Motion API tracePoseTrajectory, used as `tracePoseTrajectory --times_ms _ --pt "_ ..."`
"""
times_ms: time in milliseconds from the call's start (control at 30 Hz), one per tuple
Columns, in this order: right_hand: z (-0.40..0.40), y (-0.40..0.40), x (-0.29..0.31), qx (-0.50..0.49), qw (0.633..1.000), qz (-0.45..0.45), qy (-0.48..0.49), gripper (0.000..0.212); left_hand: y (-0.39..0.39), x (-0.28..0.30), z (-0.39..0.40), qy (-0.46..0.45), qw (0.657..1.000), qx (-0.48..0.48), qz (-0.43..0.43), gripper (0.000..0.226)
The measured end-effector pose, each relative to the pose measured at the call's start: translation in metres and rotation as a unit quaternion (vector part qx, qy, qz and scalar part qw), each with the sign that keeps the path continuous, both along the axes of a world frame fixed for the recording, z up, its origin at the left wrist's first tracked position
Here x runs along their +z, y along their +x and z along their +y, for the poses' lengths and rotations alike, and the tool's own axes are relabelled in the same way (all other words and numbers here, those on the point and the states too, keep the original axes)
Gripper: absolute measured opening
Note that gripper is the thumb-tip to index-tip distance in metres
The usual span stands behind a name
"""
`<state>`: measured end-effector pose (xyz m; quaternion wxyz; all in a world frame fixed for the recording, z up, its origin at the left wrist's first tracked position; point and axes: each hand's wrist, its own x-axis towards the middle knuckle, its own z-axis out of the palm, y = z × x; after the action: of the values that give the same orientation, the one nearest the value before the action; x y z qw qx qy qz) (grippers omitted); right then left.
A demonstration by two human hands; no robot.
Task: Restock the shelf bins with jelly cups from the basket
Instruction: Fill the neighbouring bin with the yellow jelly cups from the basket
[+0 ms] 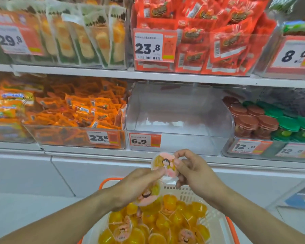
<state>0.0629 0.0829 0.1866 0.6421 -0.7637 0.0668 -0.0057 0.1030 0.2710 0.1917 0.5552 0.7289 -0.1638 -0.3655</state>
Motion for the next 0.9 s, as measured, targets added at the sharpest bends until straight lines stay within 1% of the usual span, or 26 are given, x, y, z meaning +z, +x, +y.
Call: tracePoseTrajectory --times_ms 67,167,200,267,367,467,500,567,633,700,800,900 --pt "0.003 0.006 0.004 -0.018 1.0 -0.003 0.017 0.008 0.008 -0.008 -0.002 -0.008 0.999 0.043 -0.011 0.06" --pt "0.009 0.011 0.014 -0.023 0.997 0.008 0.077 0.023 0.019 -0.009 -0.004 -0.06 0.994 0.092 -0.009 0.05" --pt "0.011 0.012 0.017 -0.017 0.997 0.011 0.08 0.027 0.023 -0.008 -0.005 -0.07 0.993 0.095 -0.012 0.054" --pt "0.015 0.011 0.021 -0.018 0.998 -0.001 0.066 0.029 0.029 -0.005 -0.006 -0.088 0.992 0.083 -0.032 0.059" --pt "0.017 0.014 0.026 -0.045 0.997 -0.056 0.031 0.023 0.037 0.002 -0.005 -0.102 0.99 0.079 -0.052 0.05" --pt "0.013 0.026 0.037 -0.08 0.99 -0.113 0.002 0.016 0.04 0.011 -0.003 -0.162 0.985 0.058 -0.003 0.056" --pt "0.01 0.034 0.043 -0.093 0.988 -0.124 -0.013 0.014 0.041 0.014 -0.003 -0.175 0.982 0.063 0.02 0.054" --pt "0.003 0.06 0.054 -0.118 0.984 -0.126 -0.042 0.012 0.044 0.018 -0.001 -0.183 0.977 0.104 0.048 0.05" --pt "-0.004 0.097 0.06 -0.137 0.984 -0.102 -0.057 0.011 0.046 0.021 0.0 -0.195 0.968 0.148 0.055 0.055" --pt "-0.006 0.139 0.062 -0.148 0.985 -0.059 -0.069 0.01 0.049 0.023 0.001 -0.207 0.958 0.182 0.074 0.059" --pt "-0.007 0.201 0.053 -0.136 0.983 0.032 -0.121 0.008 0.053 0.022 0.005 -0.21 0.95 0.214 0.091 0.05" --pt "-0.003 0.25 0.024 -0.111 0.974 0.118 -0.157 0.005 0.056 0.016 0.007 -0.205 0.947 0.231 0.091 0.048"
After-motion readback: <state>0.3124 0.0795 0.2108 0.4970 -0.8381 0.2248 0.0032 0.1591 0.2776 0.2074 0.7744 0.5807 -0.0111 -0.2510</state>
